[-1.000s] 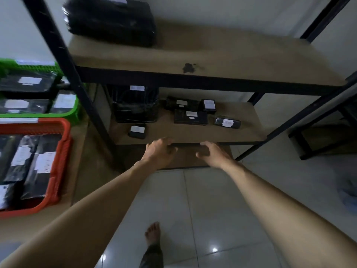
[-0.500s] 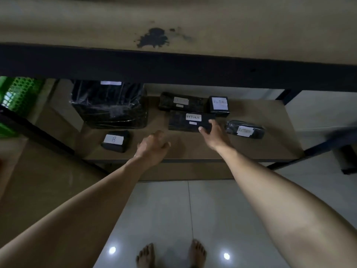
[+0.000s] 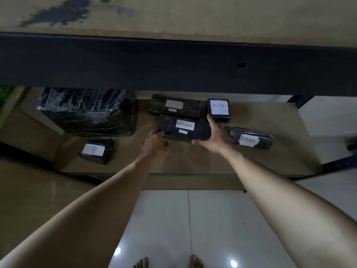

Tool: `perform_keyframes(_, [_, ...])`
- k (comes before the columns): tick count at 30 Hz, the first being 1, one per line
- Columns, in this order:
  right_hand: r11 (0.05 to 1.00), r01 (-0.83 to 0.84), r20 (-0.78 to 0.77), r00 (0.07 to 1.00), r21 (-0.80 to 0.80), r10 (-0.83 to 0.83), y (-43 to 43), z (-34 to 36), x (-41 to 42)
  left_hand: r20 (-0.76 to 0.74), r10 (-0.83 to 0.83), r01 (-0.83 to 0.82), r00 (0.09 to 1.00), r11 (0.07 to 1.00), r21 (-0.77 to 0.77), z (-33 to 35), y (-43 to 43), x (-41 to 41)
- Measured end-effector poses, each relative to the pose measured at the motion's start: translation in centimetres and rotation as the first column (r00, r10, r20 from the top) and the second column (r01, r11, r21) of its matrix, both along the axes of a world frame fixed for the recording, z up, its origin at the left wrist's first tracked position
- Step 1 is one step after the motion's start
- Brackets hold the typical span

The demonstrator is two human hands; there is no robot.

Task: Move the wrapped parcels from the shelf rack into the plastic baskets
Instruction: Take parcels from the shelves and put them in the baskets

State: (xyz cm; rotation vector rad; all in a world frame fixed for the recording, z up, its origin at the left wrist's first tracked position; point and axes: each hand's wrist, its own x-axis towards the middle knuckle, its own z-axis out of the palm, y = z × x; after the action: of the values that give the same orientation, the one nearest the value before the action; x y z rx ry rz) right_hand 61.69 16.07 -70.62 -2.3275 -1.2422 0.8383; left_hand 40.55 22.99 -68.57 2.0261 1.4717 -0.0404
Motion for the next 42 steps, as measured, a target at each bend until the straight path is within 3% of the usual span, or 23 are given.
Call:
perform_keyframes(7, [0.993, -0.116, 0.174, 0.978, 0.002, 0.113, -1.2, 1.1, -0.8, 0.100, -0.003, -0.003, 0.995, 0.998, 0.066, 0.2, -3.7, -1.9])
perform_keyframes(10, [0.983, -0.167, 0.343, 0.930, 0.079, 0.131, -2.0, 1.2, -1.3, 0.108, -0.032, 0.021, 0.994, 0.995, 0.102, 0.1, -4.4, -2.7])
perform_keyframes(13, [0.956, -0.236, 0.410, 0.900, 0.171, 0.149, -2.5, 1.3, -1.7, 0.085, -0.066, 0.055, 0.994, 0.991, 0.120, -0.1, -5.0, -3.3])
perform_keyframes(16, [0.946, -0.262, 0.350, 0.919, 0.194, 0.183, -2.6, 1.4, -1.9, 0.034, -0.065, 0.060, 0.997, 0.990, 0.128, -0.1, -5.2, -3.8])
perform_keyframes(21, [0.944, -0.316, 0.314, 0.909, 0.090, 0.275, -5.4, 2.6, -3.4, 0.013, -0.004, 0.002, 1.000, 0.993, 0.120, 2.6, -7.3, -5.4])
perform_keyframes(24, [0.952, -0.263, 0.099, 0.963, 0.159, 0.250, -9.3, 4.8, -5.7, 0.076, 0.053, -0.064, 0.996, 0.987, 0.151, 6.4, -10.6, -7.3])
perform_keyframes(28, [0.953, -0.256, -0.119, 0.953, 0.164, 0.277, -13.4, 9.2, -9.1, 0.116, 0.115, -0.137, 0.987, 0.970, 0.202, 12.2, -14.5, -11.1])
perform_keyframes(37, [0.869, -0.344, -0.120, 0.905, 0.356, 0.407, -15.6, 21.3, -19.3, 0.212, 0.252, -0.317, 0.944, 0.868, 0.383, 23.8, -20.2, -22.1])
perform_keyframes(42, [0.786, -0.419, -0.006, 0.881, 0.454, 0.473, -14.1, 26.2, -27.1, 0.212, 0.296, -0.360, 0.931, 0.835, 0.415, 27.6, -21.6, -30.2])
